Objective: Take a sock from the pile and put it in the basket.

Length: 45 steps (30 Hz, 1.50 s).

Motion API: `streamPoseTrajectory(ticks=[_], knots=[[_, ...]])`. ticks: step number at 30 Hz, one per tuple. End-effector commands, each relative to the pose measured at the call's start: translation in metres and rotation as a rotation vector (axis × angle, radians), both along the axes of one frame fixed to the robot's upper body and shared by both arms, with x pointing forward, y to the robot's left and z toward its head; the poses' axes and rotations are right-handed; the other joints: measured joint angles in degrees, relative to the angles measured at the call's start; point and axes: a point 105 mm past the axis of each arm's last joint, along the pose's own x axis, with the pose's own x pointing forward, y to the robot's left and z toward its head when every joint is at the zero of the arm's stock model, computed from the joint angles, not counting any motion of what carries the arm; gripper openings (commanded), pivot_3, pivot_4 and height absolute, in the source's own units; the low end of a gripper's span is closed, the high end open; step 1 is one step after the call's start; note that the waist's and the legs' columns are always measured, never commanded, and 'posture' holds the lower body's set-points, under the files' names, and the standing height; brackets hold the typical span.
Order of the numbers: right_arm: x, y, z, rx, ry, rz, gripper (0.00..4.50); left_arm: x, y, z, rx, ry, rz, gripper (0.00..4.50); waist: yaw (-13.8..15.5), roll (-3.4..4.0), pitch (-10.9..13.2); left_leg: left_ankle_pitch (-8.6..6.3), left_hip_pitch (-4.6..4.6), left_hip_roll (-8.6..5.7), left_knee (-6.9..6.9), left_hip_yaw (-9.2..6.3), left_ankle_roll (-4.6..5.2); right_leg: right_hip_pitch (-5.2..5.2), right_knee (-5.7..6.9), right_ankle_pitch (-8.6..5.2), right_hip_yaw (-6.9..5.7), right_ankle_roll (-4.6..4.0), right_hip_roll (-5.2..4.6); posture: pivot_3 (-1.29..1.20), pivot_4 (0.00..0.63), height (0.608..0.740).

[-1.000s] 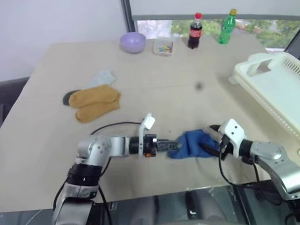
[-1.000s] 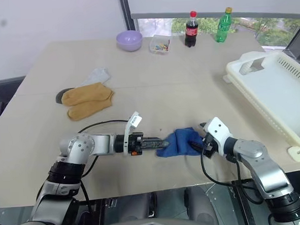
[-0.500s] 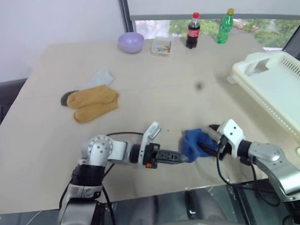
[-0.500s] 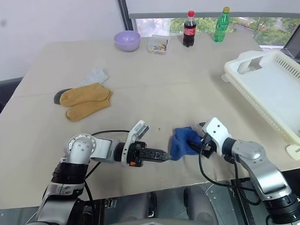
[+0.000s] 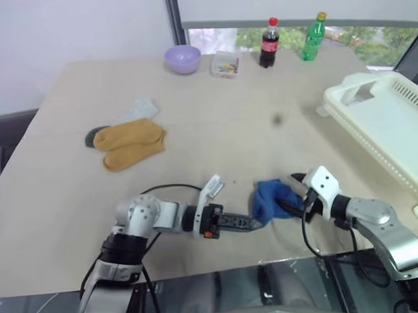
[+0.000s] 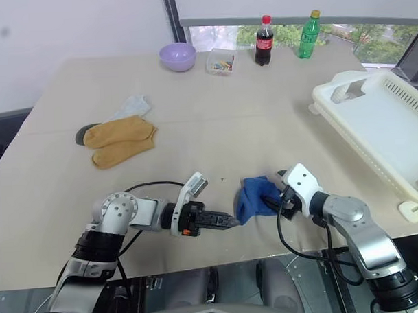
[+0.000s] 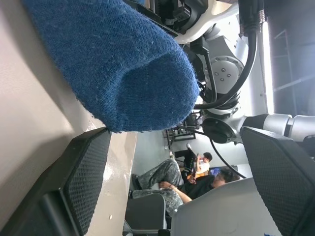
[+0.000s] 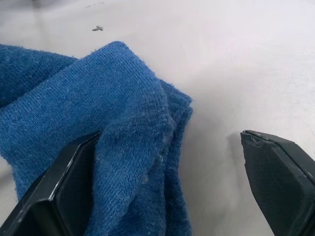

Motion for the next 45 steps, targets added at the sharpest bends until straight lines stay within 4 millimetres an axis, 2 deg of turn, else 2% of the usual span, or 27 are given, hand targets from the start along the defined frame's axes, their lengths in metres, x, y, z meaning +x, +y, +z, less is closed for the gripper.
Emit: streamPoseTrajectory(ticks=[1, 5, 16, 19, 24, 32, 39, 42, 45], knots=[[-0.005, -0.008, -0.020, -0.052, 0.071, -0.025, 4.48, -0.004, 0.000, -0.008, 0.022, 0.020, -0.006, 4.50, 0.01, 0.00, 0.00, 0.00, 0.00, 0.00, 0.00, 0.00, 0.00, 0.00, 0.00, 0.00, 0.00, 0.00, 0.00, 0.00, 0.150, 0.740], [-0.004, -0.008, -0.020, -0.053, 0.070, -0.025, 4.48, -0.008, -0.001, -0.006, 0.003, 0.068, -0.030, 4.50, 0.00, 0.00, -0.01, 0.00, 0.01, 0.00, 0.00, 0.00, 0.00, 0.01, 0.00, 0.00, 0.00, 0.00, 0.00, 0.00, 0.150, 0.740], [-0.006, -0.009, -0.022, -0.059, 0.074, -0.027, 4.48, -0.007, -0.002, 0.000, -0.001, 0.039, -0.031, 4.50, -0.01, 0.00, -0.01, 0.00, 0.01, 0.00, 0.00, 0.00, 0.00, 0.01, 0.02, 0.00, 0.00, 0.00, 0.00, 0.00, 0.150, 0.740], [-0.006, -0.009, -0.022, -0.060, 0.074, -0.028, 4.48, -0.002, -0.005, 0.000, 0.019, -0.051, -0.005, 4.50, 0.01, 0.00, -0.01, 0.00, 0.01, 0.00, 0.00, 0.01, 0.00, 0.01, 0.01, 0.00, 0.00, 0.00, 0.00, 0.00, 0.150, 0.740], [-0.005, -0.008, -0.023, -0.059, 0.073, -0.023, 4.48, 0.022, -0.012, 0.007, 0.011, -0.150, 0.120, 4.50, 0.07, -0.01, -0.02, 0.00, 0.01, -0.01, 0.04, 0.01, 0.00, 0.02, 0.04, 0.01, 0.02, 0.00, -0.01, 0.00, 0.150, 0.740], [-0.005, -0.007, -0.023, -0.064, 0.073, -0.014, 4.48, 0.031, -0.012, 0.028, -0.055, -0.177, 0.208, 4.50, 0.04, -0.01, -0.01, 0.00, 0.02, 0.00, 0.05, 0.01, 0.01, 0.01, 0.09, 0.01, 0.03, 0.00, 0.03, 0.00, 0.150, 0.740], [-0.003, -0.005, -0.023, -0.065, 0.073, -0.006, 4.48, 0.022, -0.014, 0.050, -0.182, -0.122, 0.164, 4.50, -0.05, -0.02, -0.01, 0.01, 0.04, 0.00, 0.05, 0.00, 0.01, 0.02, 0.13, 0.01, 0.02, 0.00, 0.06, 0.00, 0.150, 0.740], [-0.002, -0.005, -0.022, -0.066, 0.071, -0.004, 4.48, 0.016, -0.016, 0.054, -0.209, -0.111, 0.133, 4.50, -0.08, -0.02, -0.01, 0.01, 0.05, 0.00, 0.05, 0.00, 0.01, 0.02, 0.13, 0.01, 0.03, 0.00, 0.07, 0.00, 0.150, 0.740], [-0.001, -0.006, -0.021, -0.067, 0.065, -0.005, 4.48, 0.022, -0.023, 0.054, -0.213, -0.108, 0.156, 4.50, -0.07, -0.03, -0.01, 0.01, 0.05, -0.01, 0.06, 0.02, 0.00, 0.03, 0.13, 0.01, 0.05, 0.01, 0.07, 0.00, 0.150, 0.740]])
